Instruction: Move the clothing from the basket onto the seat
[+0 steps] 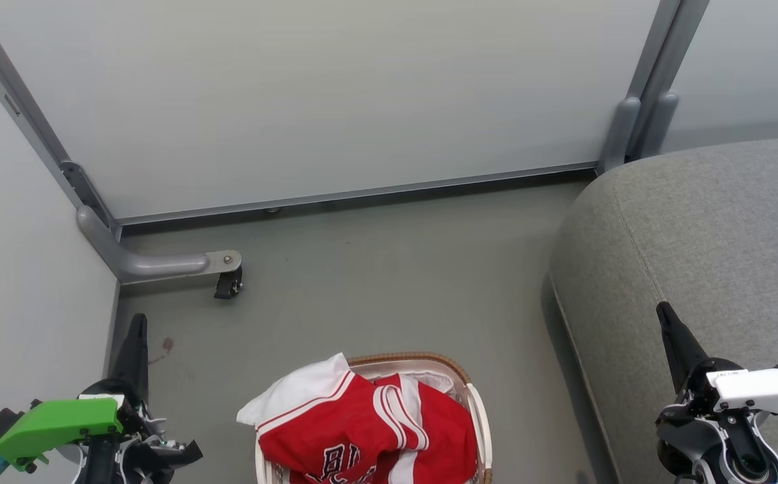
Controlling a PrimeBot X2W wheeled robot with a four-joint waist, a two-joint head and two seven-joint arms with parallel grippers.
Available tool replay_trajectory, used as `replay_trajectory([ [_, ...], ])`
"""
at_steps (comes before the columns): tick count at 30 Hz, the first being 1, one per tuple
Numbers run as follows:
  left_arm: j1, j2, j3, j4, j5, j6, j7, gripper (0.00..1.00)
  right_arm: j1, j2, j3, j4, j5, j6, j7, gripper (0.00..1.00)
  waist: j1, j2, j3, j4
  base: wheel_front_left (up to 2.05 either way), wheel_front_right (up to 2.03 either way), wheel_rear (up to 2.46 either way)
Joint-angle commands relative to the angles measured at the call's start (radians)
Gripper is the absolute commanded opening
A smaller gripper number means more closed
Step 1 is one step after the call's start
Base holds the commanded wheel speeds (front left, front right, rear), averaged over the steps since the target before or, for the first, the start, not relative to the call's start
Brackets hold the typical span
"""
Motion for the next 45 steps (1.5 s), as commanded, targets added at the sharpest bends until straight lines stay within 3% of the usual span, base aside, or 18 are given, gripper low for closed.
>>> replay_trajectory([
  [1,-0.010,0.001,0.000,-0.001,0.005,-0.007,0.002,0.00,-0.007,-0.006,-0.002,-0.003,0.003,0.000,0.003,0.00,0.0000,-0.0001,0.000,0.000,0.00,0.00,0.00],
  [45,-0.011,0.001,0.000,-0.001,0.005,-0.007,0.002,0.00,-0.007,-0.006,-0.002,-0.003,0.003,0.000,0.002,0.00,0.0000,-0.0001,0.000,0.000,0.00,0.00,0.00],
])
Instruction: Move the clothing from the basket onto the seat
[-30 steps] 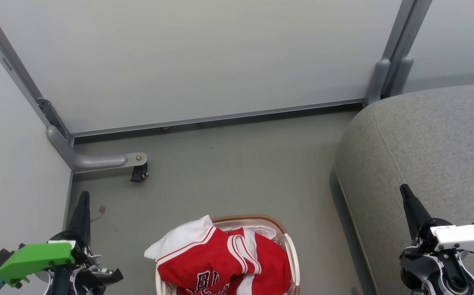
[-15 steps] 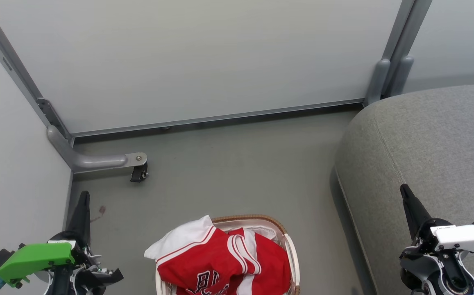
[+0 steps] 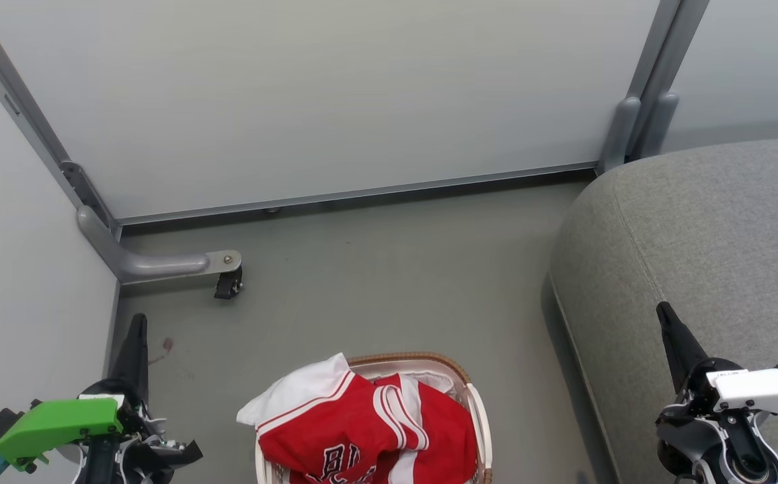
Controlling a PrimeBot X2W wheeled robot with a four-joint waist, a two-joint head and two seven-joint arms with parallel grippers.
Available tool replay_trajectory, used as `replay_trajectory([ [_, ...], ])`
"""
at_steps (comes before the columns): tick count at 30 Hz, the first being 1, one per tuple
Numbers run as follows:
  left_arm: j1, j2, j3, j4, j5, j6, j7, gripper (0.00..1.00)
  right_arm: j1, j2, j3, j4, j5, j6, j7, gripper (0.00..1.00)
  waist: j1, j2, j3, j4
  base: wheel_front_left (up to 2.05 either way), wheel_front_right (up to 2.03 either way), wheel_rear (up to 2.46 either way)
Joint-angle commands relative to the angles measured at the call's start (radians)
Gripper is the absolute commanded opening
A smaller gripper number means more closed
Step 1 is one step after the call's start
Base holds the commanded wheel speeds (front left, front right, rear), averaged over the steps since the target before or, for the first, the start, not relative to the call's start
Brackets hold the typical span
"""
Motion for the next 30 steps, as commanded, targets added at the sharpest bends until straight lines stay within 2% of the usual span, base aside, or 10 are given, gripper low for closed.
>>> replay_trajectory([
  [1,-0.011,0.001,0.001,0.000,0.005,-0.007,0.002,0.00,-0.007,-0.006,-0.002,-0.003,0.003,0.000,0.002,0.00,0.0000,0.0000,0.000,0.000,0.00,0.00,0.00],
  [12,-0.011,0.001,0.001,0.000,0.005,-0.007,0.002,0.00,-0.007,-0.006,-0.002,-0.003,0.003,0.000,0.002,0.00,0.0000,0.0000,0.000,0.000,0.00,0.00,0.00],
  [13,0.002,-0.001,0.000,0.005,0.000,0.000,-0.001,1.00,0.002,0.002,0.000,0.005,0.000,0.000,0.000,1.00,0.0000,0.0000,0.000,0.000,0.00,0.00,0.00],
  [17,0.024,-0.007,-0.007,0.035,0.000,0.002,-0.003,1.00,0.026,0.011,0.004,0.034,-0.001,0.000,-0.002,1.00,0.0000,0.0000,0.000,0.000,0.00,0.00,0.00],
  [30,0.023,-0.006,-0.081,0.011,0.038,0.000,-0.068,1.00,0.032,0.008,0.023,0.026,-0.059,0.000,-0.067,1.00,0.0000,0.0000,0.001,0.001,0.00,0.00,0.00],
])
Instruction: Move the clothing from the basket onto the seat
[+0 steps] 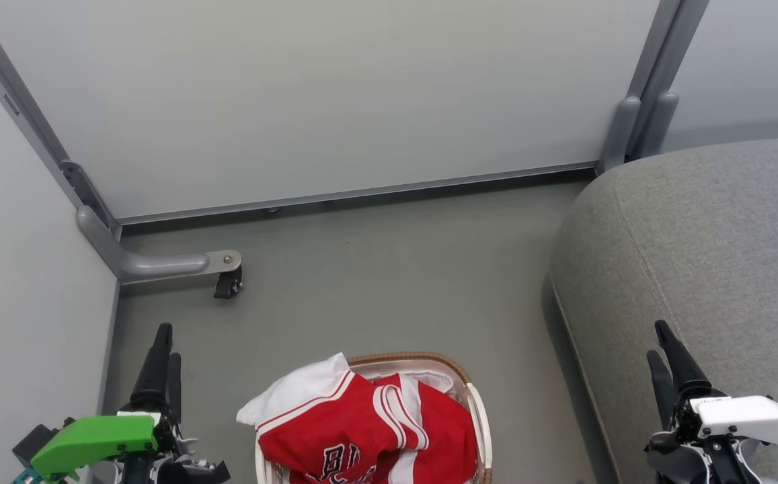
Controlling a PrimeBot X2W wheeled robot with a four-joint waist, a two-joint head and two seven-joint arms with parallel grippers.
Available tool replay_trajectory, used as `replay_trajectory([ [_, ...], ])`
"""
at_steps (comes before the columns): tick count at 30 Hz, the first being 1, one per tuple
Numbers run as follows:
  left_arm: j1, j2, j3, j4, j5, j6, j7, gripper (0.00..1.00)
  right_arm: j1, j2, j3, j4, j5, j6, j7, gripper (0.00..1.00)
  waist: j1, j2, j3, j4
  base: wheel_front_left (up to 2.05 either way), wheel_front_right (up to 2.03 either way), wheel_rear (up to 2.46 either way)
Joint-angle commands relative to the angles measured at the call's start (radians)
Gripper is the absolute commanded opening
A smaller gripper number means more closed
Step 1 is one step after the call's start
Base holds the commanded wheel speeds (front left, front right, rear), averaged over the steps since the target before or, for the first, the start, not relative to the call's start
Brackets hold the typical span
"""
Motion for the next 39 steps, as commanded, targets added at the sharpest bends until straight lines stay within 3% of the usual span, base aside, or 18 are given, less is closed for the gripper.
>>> replay_trajectory([
  [1,-0.016,0.005,-0.008,-0.021,0.024,-0.003,-0.010,1.00,-0.010,-0.008,-0.002,-0.019,-0.021,0.000,-0.011,1.00,0.0000,0.0000,0.000,0.000,0.00,0.00,0.00],
  [12,-0.033,0.006,-0.034,-0.040,0.174,-0.004,-0.056,1.00,-0.017,-0.011,-0.023,-0.042,-0.235,0.000,-0.057,1.00,0.0000,0.0000,0.002,0.002,0.00,0.00,0.00],
  [21,-0.042,0.007,-0.064,-0.067,0.353,0.013,-0.091,1.00,-0.016,-0.012,-0.019,-0.111,-0.483,0.000,-0.093,1.00,0.0000,0.0000,0.006,0.003,0.00,0.00,0.00],
  [39,-0.022,0.009,-0.101,-0.074,0.729,0.047,-0.152,1.00,0.015,-0.015,0.028,-0.168,-0.874,0.000,-0.154,1.00,0.0000,0.0000,0.007,0.003,0.00,0.00,0.00],
])
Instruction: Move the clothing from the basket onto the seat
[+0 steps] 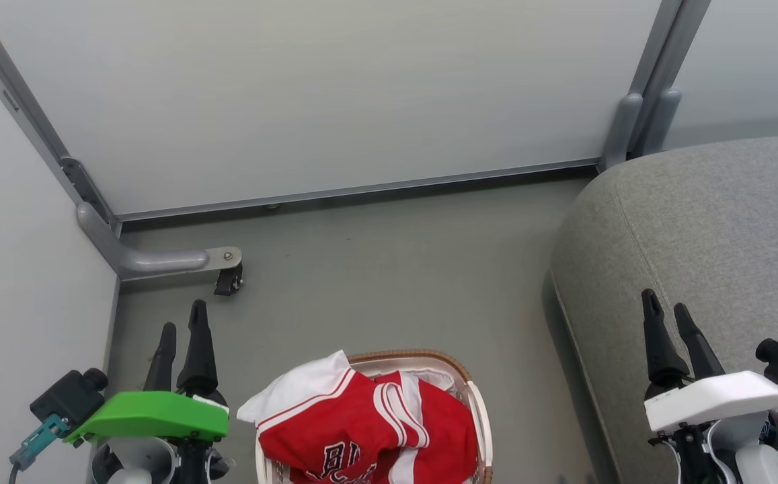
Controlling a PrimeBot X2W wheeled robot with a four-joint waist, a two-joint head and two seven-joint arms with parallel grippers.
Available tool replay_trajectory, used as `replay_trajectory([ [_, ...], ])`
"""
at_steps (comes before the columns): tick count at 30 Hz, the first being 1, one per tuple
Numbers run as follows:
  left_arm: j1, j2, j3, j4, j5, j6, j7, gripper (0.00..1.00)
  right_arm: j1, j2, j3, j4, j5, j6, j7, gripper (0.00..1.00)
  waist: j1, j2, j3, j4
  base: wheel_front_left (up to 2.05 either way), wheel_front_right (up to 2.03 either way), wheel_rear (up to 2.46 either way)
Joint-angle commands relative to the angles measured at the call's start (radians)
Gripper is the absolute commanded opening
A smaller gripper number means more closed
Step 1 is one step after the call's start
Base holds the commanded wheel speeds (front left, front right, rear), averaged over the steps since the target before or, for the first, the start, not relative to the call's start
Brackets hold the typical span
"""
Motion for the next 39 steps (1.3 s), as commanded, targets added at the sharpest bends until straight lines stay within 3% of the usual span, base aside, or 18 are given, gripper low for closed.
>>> replay_trajectory([
  [1,-0.006,0.006,-0.002,-0.006,0.043,0.003,-0.012,1.00,0.004,-0.007,0.003,-0.015,-0.045,0.000,-0.015,1.00,0.0000,0.0000,-0.001,0.000,0.00,0.00,0.00],
  [17,0.019,0.008,-0.032,0.035,0.254,0.008,-0.056,1.00,0.023,-0.009,0.031,0.011,-0.267,0.000,-0.059,1.00,0.0000,0.0000,-0.008,0.005,0.00,0.00,0.00],
  [39,0.025,0.009,-0.052,0.099,0.437,0.006,-0.108,1.00,0.035,-0.011,0.048,0.031,-0.490,0.000,-0.111,1.00,0.0000,0.0000,-0.008,0.014,0.00,0.00,0.00],
])
